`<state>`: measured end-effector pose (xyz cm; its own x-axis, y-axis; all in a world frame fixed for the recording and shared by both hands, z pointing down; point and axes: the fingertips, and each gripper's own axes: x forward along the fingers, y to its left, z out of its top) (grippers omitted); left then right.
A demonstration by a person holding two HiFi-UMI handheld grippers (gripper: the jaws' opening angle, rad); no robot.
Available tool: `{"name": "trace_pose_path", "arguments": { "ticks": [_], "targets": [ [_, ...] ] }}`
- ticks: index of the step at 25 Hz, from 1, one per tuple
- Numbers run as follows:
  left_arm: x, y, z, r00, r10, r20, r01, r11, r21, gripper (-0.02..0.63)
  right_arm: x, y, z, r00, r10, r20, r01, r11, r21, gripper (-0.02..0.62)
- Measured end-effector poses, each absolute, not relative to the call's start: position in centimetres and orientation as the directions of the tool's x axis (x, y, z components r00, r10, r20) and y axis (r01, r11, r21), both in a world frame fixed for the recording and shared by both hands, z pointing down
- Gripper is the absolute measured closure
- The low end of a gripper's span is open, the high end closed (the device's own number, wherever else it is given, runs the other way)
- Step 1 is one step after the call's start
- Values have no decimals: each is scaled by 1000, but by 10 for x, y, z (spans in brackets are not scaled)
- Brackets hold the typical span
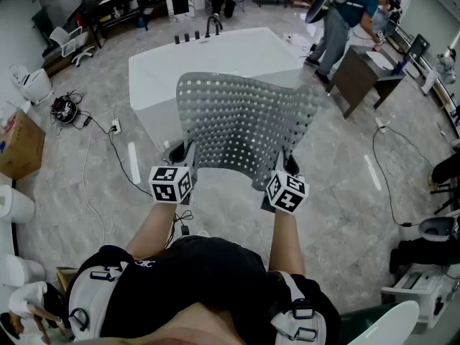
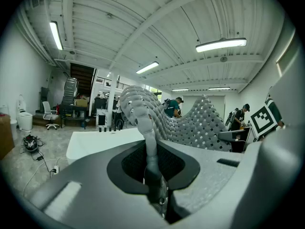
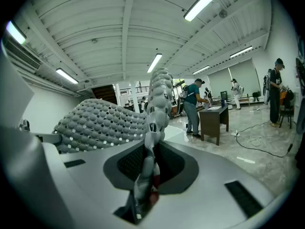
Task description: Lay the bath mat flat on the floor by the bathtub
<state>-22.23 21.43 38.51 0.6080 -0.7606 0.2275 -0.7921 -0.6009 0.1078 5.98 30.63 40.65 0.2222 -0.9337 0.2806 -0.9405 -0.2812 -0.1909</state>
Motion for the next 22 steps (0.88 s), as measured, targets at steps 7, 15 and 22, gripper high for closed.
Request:
{"name": "trace_pose_path", "arguments": {
  "ticks": [7, 15, 22],
  "targets": [
    [-222, 211, 383, 616, -756, 222, -786, -607, 112, 568, 59, 304, 404, 230, -936, 266, -934, -289, -210, 538],
    [-240, 203, 387, 623, -749, 224, -781, -611, 129, 568, 40, 297, 405, 244, -929, 278, -943, -294, -156, 543],
    [-259, 191, 385, 627, -750, 213, -779, -612, 137, 568, 21, 285, 401, 249, -929, 273, -946, -293, -137, 545]
  ]
}}
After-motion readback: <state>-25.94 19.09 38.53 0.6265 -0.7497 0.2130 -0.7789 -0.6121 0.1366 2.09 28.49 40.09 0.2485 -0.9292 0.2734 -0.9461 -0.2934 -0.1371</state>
